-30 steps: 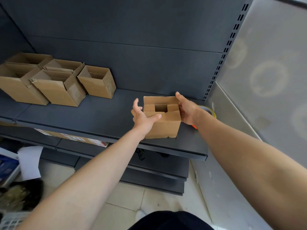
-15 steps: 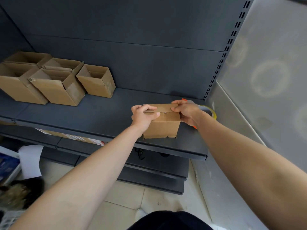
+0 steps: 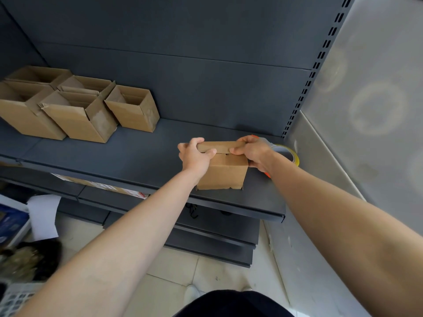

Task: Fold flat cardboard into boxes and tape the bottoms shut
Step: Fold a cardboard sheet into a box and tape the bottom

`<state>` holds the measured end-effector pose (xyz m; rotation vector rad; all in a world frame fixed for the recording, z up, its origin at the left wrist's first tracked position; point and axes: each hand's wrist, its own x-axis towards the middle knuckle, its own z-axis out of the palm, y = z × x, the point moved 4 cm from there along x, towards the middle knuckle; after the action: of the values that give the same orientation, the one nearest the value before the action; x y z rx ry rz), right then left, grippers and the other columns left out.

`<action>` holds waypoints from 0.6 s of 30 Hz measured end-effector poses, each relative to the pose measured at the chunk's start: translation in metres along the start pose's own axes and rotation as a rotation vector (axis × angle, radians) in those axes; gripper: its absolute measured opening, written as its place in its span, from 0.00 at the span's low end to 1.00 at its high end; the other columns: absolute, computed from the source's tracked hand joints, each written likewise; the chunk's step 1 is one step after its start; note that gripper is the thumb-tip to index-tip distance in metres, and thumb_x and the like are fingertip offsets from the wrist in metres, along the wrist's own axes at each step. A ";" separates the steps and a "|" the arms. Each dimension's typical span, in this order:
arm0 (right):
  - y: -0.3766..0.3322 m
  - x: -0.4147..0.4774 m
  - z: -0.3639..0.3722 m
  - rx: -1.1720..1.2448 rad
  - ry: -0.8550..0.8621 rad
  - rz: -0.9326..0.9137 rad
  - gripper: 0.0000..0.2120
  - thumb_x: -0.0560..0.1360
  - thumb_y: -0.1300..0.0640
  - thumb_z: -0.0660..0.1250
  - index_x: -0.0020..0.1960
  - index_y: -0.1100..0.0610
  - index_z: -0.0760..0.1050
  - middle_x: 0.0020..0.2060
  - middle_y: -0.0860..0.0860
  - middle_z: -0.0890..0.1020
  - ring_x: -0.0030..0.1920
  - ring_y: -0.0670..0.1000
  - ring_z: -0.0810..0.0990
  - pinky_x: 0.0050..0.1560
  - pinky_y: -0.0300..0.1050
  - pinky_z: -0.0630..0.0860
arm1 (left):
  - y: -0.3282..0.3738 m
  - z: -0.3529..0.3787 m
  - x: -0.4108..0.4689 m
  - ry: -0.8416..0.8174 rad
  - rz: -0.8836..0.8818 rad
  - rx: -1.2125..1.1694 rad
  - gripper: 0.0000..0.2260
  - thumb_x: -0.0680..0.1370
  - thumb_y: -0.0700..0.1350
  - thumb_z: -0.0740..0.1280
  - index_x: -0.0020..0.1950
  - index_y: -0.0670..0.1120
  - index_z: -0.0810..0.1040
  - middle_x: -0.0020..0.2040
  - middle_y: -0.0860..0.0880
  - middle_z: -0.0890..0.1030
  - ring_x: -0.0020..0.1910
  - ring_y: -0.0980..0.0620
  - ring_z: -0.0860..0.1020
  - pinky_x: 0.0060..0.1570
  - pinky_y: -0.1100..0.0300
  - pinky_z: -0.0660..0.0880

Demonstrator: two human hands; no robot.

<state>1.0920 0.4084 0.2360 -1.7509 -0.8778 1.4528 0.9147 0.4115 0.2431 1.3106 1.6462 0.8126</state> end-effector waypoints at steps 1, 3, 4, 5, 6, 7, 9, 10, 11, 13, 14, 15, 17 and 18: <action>-0.001 0.001 0.000 -0.023 0.000 0.005 0.14 0.71 0.62 0.74 0.54 0.54 0.75 0.53 0.53 0.81 0.55 0.54 0.80 0.60 0.53 0.77 | 0.000 -0.001 0.002 0.000 0.012 0.007 0.19 0.74 0.48 0.71 0.63 0.51 0.72 0.63 0.49 0.62 0.62 0.48 0.68 0.60 0.54 0.71; -0.002 0.001 0.000 -0.053 -0.004 0.016 0.15 0.72 0.61 0.73 0.56 0.54 0.74 0.54 0.53 0.81 0.56 0.54 0.80 0.60 0.54 0.77 | 0.000 -0.005 0.007 -0.023 0.015 0.004 0.18 0.73 0.48 0.73 0.61 0.51 0.74 0.62 0.50 0.64 0.58 0.50 0.71 0.57 0.56 0.72; -0.004 0.001 -0.001 -0.065 -0.002 0.020 0.16 0.72 0.61 0.73 0.57 0.54 0.74 0.55 0.53 0.81 0.56 0.54 0.80 0.60 0.54 0.77 | 0.000 -0.006 0.009 -0.036 0.008 0.001 0.18 0.72 0.48 0.74 0.60 0.51 0.75 0.62 0.50 0.66 0.56 0.50 0.72 0.55 0.56 0.73; -0.004 0.002 -0.001 -0.073 -0.001 0.023 0.16 0.72 0.61 0.73 0.57 0.54 0.74 0.55 0.54 0.80 0.56 0.54 0.80 0.60 0.54 0.77 | 0.000 -0.007 0.011 -0.047 0.003 0.004 0.17 0.72 0.48 0.74 0.58 0.52 0.75 0.62 0.50 0.68 0.55 0.50 0.74 0.55 0.55 0.74; -0.005 0.002 -0.001 -0.081 0.002 0.025 0.16 0.72 0.62 0.73 0.57 0.54 0.74 0.55 0.54 0.80 0.56 0.55 0.80 0.59 0.54 0.77 | 0.000 -0.008 0.013 -0.051 -0.002 0.008 0.16 0.71 0.48 0.74 0.57 0.53 0.75 0.61 0.50 0.71 0.54 0.50 0.75 0.54 0.54 0.75; -0.006 0.004 -0.001 -0.089 0.004 0.027 0.15 0.72 0.62 0.73 0.57 0.54 0.74 0.55 0.54 0.80 0.56 0.55 0.80 0.58 0.54 0.78 | 0.000 -0.009 0.014 -0.048 -0.009 0.005 0.16 0.71 0.48 0.75 0.56 0.53 0.75 0.60 0.50 0.73 0.54 0.49 0.76 0.54 0.53 0.76; -0.010 0.003 0.001 -0.109 0.012 0.023 0.15 0.72 0.63 0.73 0.55 0.54 0.74 0.54 0.54 0.80 0.55 0.55 0.80 0.56 0.53 0.79 | 0.001 -0.010 0.016 -0.040 -0.038 -0.008 0.18 0.69 0.47 0.76 0.56 0.52 0.75 0.58 0.50 0.76 0.53 0.50 0.77 0.54 0.53 0.76; -0.011 0.002 0.001 -0.124 0.017 0.021 0.14 0.72 0.63 0.73 0.55 0.54 0.74 0.53 0.54 0.80 0.54 0.55 0.80 0.56 0.53 0.79 | 0.002 -0.011 0.017 -0.036 -0.064 -0.018 0.18 0.69 0.46 0.76 0.56 0.51 0.75 0.57 0.50 0.77 0.53 0.50 0.77 0.53 0.54 0.76; -0.011 0.003 0.001 -0.137 0.018 0.020 0.14 0.72 0.64 0.73 0.55 0.54 0.74 0.52 0.54 0.80 0.54 0.55 0.80 0.56 0.53 0.79 | 0.002 -0.012 0.018 -0.034 -0.089 -0.029 0.18 0.69 0.45 0.77 0.55 0.49 0.75 0.55 0.50 0.77 0.51 0.50 0.78 0.51 0.55 0.76; -0.009 0.002 0.000 -0.120 -0.011 0.020 0.13 0.73 0.64 0.72 0.55 0.54 0.75 0.50 0.52 0.80 0.53 0.53 0.80 0.56 0.51 0.79 | 0.003 -0.011 0.019 -0.040 -0.128 -0.048 0.16 0.69 0.44 0.76 0.53 0.48 0.75 0.54 0.49 0.78 0.49 0.50 0.78 0.48 0.56 0.75; -0.007 0.001 -0.002 -0.074 -0.039 0.017 0.13 0.74 0.63 0.71 0.56 0.54 0.75 0.49 0.52 0.80 0.52 0.52 0.79 0.56 0.50 0.78 | 0.003 -0.009 0.019 -0.045 -0.136 -0.053 0.15 0.69 0.43 0.76 0.52 0.48 0.75 0.55 0.49 0.77 0.50 0.49 0.77 0.48 0.56 0.75; -0.004 0.001 -0.007 -0.010 -0.046 -0.002 0.12 0.75 0.61 0.70 0.57 0.55 0.75 0.48 0.51 0.80 0.51 0.52 0.79 0.54 0.48 0.78 | 0.002 -0.008 0.019 -0.047 -0.135 -0.053 0.15 0.70 0.43 0.75 0.52 0.48 0.75 0.57 0.48 0.76 0.51 0.49 0.77 0.49 0.55 0.75; 0.000 0.005 -0.026 0.051 0.088 -0.063 0.12 0.76 0.57 0.68 0.59 0.57 0.77 0.50 0.53 0.79 0.51 0.53 0.77 0.49 0.45 0.75 | 0.004 -0.006 0.020 -0.052 -0.127 -0.041 0.14 0.70 0.42 0.75 0.52 0.48 0.74 0.59 0.48 0.74 0.53 0.48 0.76 0.53 0.53 0.75; 0.003 0.008 -0.038 -0.020 0.202 -0.068 0.14 0.77 0.55 0.67 0.60 0.59 0.76 0.51 0.54 0.79 0.53 0.54 0.77 0.50 0.46 0.73 | 0.004 -0.005 0.021 -0.054 -0.129 -0.033 0.14 0.71 0.42 0.74 0.52 0.48 0.73 0.59 0.48 0.74 0.54 0.48 0.76 0.54 0.53 0.75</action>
<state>1.1309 0.4100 0.2345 -1.8272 -0.8389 1.2029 0.9098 0.4330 0.2443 1.1806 1.6493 0.7186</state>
